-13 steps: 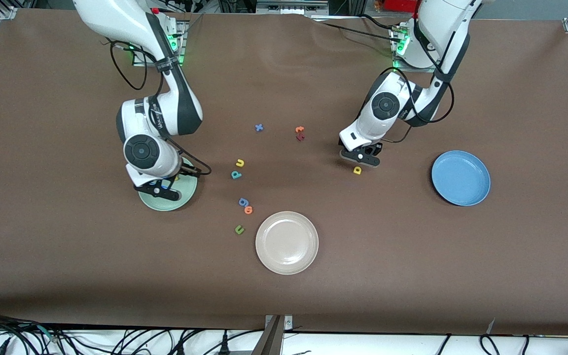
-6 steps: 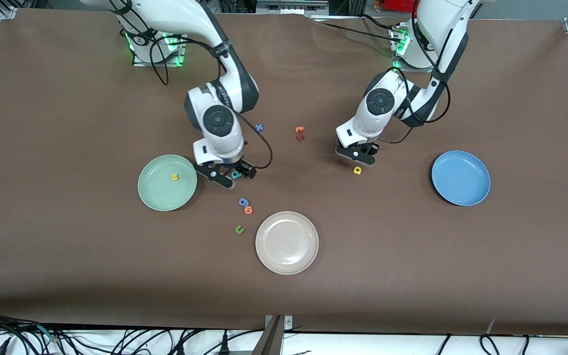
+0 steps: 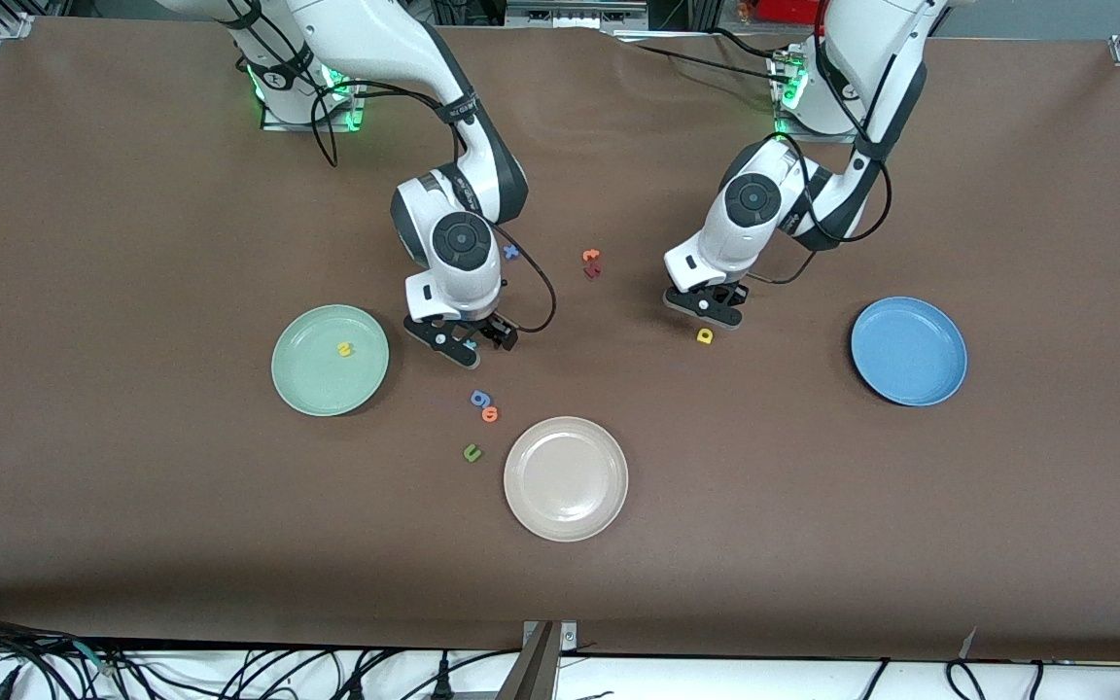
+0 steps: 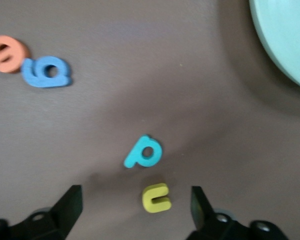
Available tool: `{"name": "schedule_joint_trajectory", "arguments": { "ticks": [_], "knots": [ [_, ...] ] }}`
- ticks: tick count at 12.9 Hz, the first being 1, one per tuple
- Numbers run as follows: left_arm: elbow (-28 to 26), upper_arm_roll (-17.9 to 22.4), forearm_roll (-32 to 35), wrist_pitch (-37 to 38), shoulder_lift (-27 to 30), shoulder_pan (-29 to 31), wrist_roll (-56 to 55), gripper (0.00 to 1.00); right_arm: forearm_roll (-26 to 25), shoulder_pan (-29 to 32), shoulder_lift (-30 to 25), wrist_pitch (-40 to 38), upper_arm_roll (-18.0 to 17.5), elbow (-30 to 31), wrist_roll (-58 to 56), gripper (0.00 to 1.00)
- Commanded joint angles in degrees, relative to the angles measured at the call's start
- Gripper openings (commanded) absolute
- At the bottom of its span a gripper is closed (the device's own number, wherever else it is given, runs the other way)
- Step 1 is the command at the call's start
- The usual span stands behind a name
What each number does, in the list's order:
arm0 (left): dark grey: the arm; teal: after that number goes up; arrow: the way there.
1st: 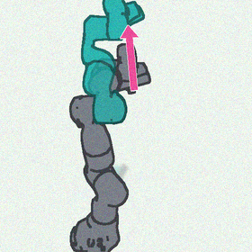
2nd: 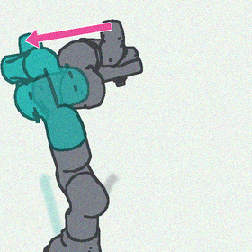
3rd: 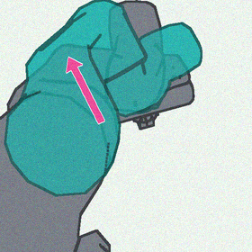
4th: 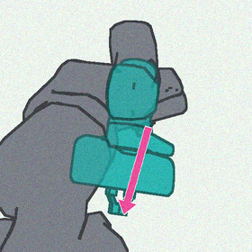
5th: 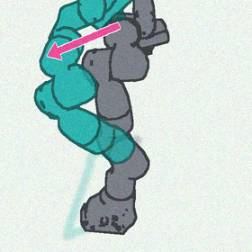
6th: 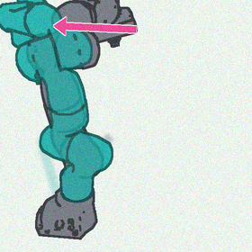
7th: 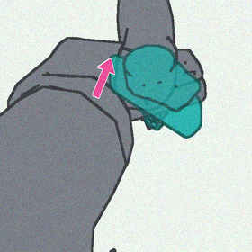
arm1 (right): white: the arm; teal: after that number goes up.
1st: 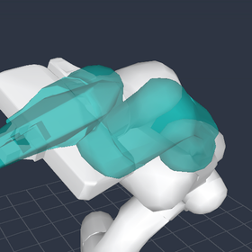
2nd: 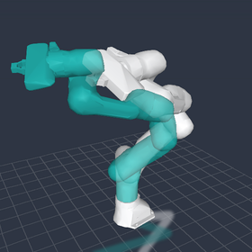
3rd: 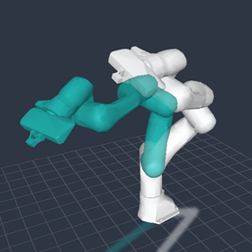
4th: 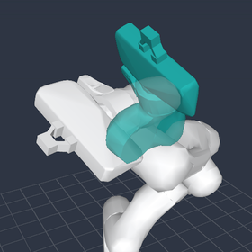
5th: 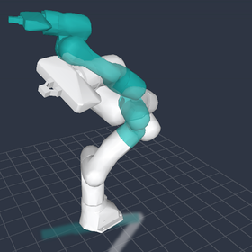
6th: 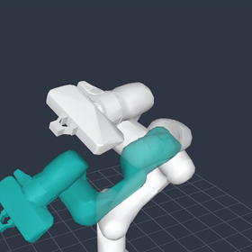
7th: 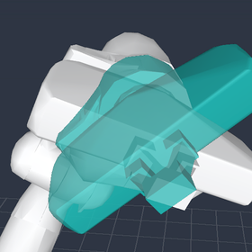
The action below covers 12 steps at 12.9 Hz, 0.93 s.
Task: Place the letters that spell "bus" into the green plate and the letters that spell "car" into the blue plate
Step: 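Carry the teal c into the blue plate while the right gripper grasps yellow u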
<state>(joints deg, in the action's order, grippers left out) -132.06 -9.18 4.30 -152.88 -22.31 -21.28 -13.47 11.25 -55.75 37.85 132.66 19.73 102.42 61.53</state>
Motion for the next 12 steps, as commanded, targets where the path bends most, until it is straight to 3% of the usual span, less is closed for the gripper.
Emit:
{"name": "schedule_joint_trajectory", "arguments": {
  "ticks": [1,4,7,10,12],
  "knots": [
    [-0.1,0.3,1.1,4.5,5.5,4.1,5.4,0.0,0.8,-1.5,-1.4,0.1,0.7,3.2,-4.4,0.61],
    [-0.1,0.6,1.0,10.4,9.4,10.1,15.3,0.0,0.8,-2.5,-1.7,0.1,0.4,3.7,-5.4,0.54],
    [-0.4,0.9,1.0,11.7,10.0,16.4,25.0,0.0,0.8,-2.5,-1.7,0.5,0.4,4.0,-5.4,0.48],
    [-0.3,8.4,1.0,11.7,9.8,18.4,37.5,0.0,0.8,-2.7,-1.6,0.6,0.5,4.0,-5.4,0.47],
    [-0.4,10.4,1.0,11.7,9.4,20.9,42.4,0.0,0.8,-2.7,-1.6,0.6,0.6,4.0,-5.4,0.47]
  ]
}}
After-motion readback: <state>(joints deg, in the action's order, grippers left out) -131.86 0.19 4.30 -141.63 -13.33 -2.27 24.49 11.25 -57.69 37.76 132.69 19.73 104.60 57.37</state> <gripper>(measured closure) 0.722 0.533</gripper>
